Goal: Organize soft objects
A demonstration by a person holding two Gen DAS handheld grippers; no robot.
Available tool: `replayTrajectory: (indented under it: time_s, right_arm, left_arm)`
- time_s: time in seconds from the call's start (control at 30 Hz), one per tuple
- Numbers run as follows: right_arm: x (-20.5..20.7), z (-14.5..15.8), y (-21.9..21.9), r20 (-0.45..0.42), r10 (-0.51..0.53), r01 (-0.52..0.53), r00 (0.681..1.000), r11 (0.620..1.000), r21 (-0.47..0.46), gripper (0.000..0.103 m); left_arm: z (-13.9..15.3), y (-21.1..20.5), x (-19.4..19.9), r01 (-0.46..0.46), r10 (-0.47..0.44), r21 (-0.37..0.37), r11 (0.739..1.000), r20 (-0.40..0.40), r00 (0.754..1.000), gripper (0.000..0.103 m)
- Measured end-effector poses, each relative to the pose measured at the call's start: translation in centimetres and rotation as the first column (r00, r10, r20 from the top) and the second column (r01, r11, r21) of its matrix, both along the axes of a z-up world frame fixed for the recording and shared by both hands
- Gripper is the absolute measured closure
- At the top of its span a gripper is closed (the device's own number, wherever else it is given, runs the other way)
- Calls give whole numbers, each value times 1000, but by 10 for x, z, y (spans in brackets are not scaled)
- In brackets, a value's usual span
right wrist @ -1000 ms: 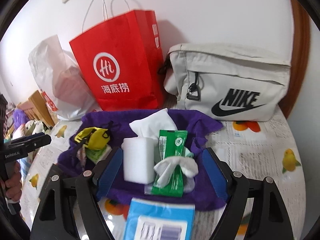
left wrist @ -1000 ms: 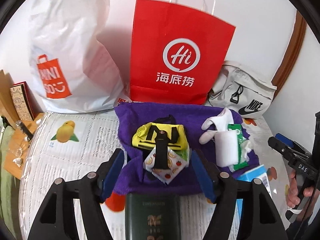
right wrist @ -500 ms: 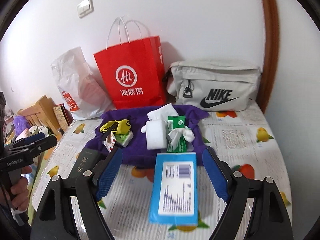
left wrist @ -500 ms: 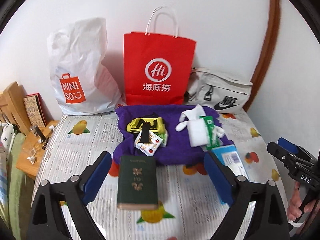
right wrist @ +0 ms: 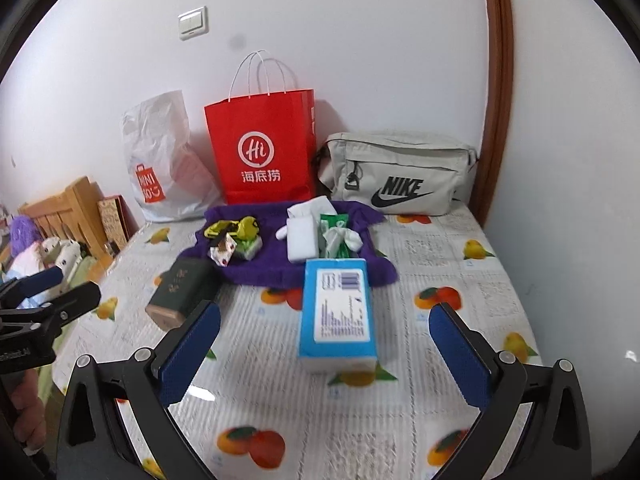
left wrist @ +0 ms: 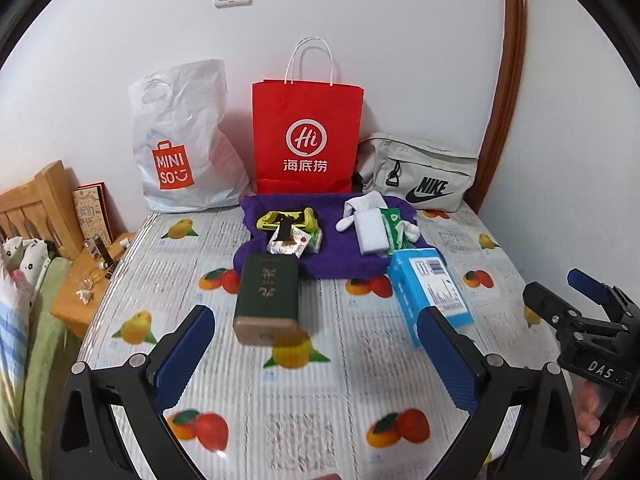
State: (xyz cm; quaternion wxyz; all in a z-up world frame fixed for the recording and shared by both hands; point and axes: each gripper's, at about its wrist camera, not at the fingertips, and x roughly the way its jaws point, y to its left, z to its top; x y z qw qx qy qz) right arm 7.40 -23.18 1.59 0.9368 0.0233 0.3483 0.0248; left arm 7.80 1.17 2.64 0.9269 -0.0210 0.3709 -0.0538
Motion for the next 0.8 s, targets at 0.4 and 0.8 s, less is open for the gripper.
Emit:
replayTrajectory:
  time_s: [0.4,0.8]
  right_arm:
    - [-52,6,-9,26,-56,56,998,998,3,0]
    - [-66,6,-7,29,-67,67,997,998,-3,0]
  left_arm:
    - [0,-10,-38,-5,4,27,1000,28,1000,1]
    - [2,-13,-50,-10,8,42,999,36,999,1]
